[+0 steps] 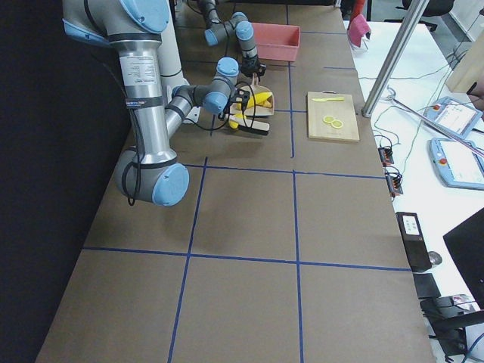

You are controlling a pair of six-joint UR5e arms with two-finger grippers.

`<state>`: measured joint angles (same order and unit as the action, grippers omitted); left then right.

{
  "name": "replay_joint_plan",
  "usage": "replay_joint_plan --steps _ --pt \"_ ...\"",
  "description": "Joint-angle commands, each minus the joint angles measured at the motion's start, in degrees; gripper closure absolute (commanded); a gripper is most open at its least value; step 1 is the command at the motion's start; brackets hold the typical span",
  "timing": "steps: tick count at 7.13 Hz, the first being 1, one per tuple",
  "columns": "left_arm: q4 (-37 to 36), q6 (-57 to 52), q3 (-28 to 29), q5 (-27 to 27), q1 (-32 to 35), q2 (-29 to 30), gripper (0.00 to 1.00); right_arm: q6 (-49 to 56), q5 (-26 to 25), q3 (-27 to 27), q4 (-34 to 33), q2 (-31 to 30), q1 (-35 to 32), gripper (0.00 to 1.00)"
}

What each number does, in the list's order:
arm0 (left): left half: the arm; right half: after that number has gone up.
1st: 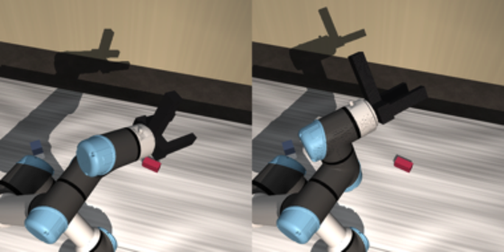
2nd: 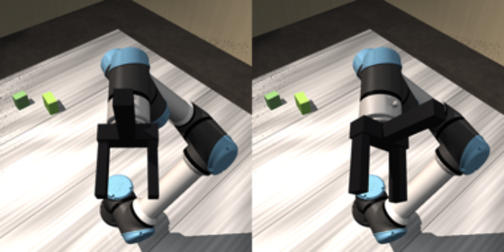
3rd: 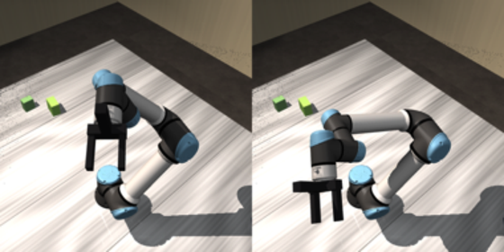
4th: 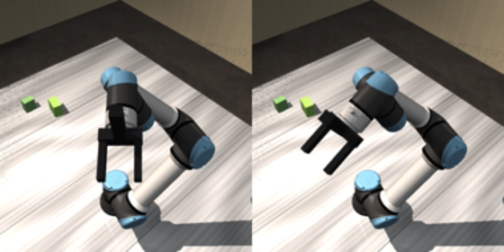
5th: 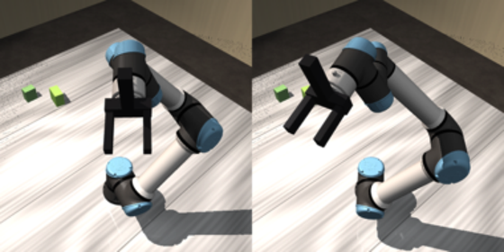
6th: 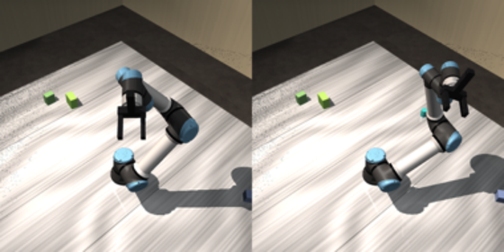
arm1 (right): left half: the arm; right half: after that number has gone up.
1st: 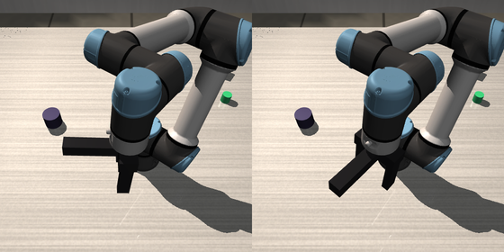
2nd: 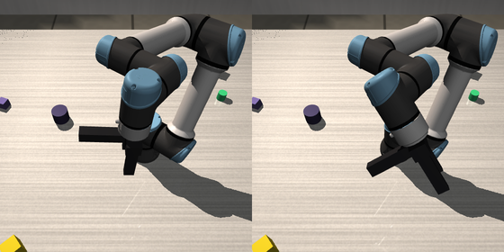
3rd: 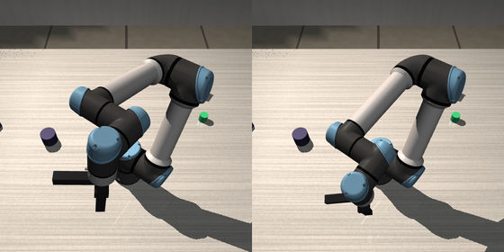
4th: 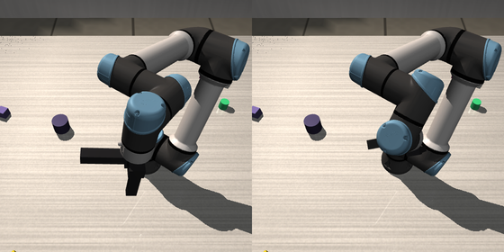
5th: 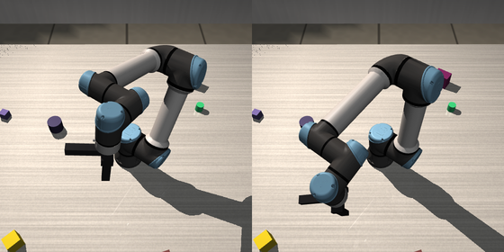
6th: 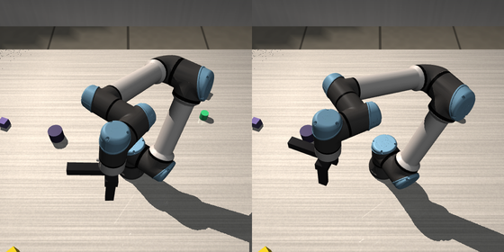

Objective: Sweep and dump trash into bin
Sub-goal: 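Pull the brush back from the dustpan with the right gripper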

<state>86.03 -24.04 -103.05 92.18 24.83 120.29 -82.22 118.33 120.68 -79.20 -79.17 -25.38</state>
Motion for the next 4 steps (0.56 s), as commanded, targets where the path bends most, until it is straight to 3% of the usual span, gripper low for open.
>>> replay_joint_plan --steps 1,4 --pt "-4.81 -4.26 -0.58 -0.33 0.05 1.35 0.92 -1.71 -0.12 0.09 -0.08 -0.11 1.64 0.99" --pt "-9.56 -6.55 0.03 -0.51 -0.13 4.5 0.92 -3.64 -0.21 0.09 -0.08 0.24 3.92 0.99"
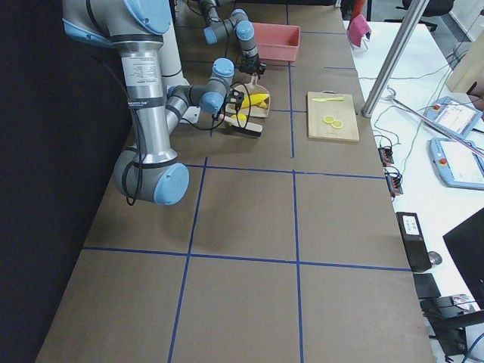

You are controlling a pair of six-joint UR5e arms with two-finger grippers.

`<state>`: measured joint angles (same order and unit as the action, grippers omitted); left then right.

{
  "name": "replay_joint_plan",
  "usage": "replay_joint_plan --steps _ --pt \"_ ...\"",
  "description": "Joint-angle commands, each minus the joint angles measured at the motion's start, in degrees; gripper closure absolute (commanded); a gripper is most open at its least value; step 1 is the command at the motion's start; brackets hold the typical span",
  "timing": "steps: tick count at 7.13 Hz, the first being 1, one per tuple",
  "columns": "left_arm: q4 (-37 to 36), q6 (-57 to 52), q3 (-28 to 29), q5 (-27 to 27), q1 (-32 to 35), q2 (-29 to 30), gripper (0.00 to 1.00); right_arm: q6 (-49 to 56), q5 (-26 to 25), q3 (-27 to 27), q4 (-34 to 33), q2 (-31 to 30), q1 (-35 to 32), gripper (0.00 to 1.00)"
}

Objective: Sweep and dump trash into bin

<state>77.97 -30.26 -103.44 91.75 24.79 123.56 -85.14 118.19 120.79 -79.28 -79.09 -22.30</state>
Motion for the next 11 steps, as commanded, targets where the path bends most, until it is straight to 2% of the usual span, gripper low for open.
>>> replay_joint_plan --steps 1,4,6,7,11 --pt "-1.51 -0.42 1.22 -1.99 -0.27 2.29 0.92 -1.95 -0.07 -0.03 0.09 0.34 2.16 0.99" --pt "-1.51 -0.42 2.54 -3.42 -0.53 3.18 0.92 -4.14 -0.59 -0.29 0.09 0.43 5.76 0.99" --pt "-1.42 0.11 3.77 -3.51 -1.32 3.53 0.92 -5.39 -4.54 -3.08 0.26 4.8 9.81 0.99" --pt "-1.42 0.2 3.77 -3.42 -1.68 3.71 0.92 -5.39 -4.64 -5.11 0.18 7.7 9.82 0.99" --pt "-0.89 2.66 3.69 -3.42 -3.35 3.27 0.92 -4.86 -6.13 -8.1 0.88 12.02 7.63 0.99"
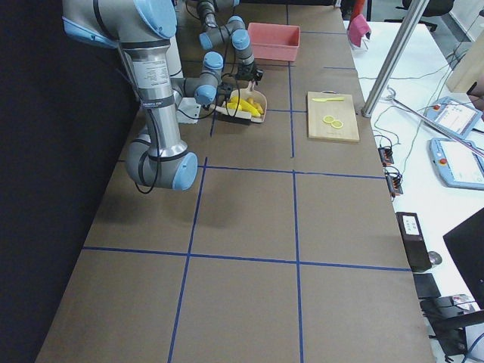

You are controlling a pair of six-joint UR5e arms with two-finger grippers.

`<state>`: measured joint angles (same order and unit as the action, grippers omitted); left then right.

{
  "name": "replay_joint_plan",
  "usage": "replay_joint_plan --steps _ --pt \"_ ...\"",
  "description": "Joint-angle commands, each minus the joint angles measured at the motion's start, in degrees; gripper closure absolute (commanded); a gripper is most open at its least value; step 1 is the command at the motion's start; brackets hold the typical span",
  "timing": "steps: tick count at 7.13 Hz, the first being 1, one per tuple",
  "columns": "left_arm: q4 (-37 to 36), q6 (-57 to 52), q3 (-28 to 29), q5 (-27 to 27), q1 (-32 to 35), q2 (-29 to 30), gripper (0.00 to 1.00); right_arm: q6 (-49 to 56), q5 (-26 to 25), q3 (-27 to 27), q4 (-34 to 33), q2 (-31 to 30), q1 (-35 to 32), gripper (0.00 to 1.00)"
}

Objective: Sweep and dump trash into bin

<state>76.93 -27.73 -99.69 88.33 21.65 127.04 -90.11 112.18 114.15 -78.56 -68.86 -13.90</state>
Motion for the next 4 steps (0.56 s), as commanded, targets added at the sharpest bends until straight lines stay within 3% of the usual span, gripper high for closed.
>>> replay_joint_plan --steps 1,3,4 --pt "0.24 1.09 -0.07 0.18 -0.46 -0.47 0.92 0.11 -0.12 -2.52 0.16 3.37 -1.91 0.99" --pt "4.69 3.54 -0.5 0.35 -1.17 -2.39 0.92 -0.16 -0.03 -2.97 0.16 4.26 -2.53 0.99" --pt "10.73 4.51 -1.12 0.44 -1.0 -5.02 0.92 -0.25 0.31 -2.8 0.16 4.7 -2.88 0.99"
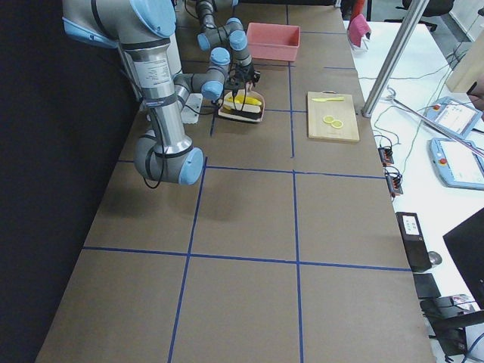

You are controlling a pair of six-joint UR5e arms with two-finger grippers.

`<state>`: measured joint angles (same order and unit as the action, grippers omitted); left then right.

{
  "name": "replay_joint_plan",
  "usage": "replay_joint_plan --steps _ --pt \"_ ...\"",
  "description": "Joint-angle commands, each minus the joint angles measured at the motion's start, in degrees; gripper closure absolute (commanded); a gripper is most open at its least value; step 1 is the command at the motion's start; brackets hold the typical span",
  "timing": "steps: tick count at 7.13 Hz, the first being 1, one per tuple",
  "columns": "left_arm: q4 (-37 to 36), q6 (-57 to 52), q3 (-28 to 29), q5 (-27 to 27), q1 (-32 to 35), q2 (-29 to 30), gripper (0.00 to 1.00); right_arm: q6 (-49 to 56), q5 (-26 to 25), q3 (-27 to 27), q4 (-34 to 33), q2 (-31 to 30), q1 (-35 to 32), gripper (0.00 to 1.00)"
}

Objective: Sweep and dump trash into bin

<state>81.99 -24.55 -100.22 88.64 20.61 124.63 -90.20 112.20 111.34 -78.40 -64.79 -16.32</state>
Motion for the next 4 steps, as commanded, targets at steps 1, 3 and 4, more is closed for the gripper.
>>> replay_joint_plan --steps 1,3,4 --pt "8.25 4.65 -0.33 0.3 0.05 -3.43 0.92 -0.15 0.56 0.2 0.0 0.72 -0.81 0.99" --pt "8.27 5.13 -0.58 1.62 0.31 -3.43 0.92 -0.24 5.8 2.81 -0.96 0.11 -4.74 0.99" --pt "8.27 5.13 -0.67 1.71 0.66 -3.43 0.92 -0.24 8.71 5.97 -3.49 -1.46 -7.21 0.99"
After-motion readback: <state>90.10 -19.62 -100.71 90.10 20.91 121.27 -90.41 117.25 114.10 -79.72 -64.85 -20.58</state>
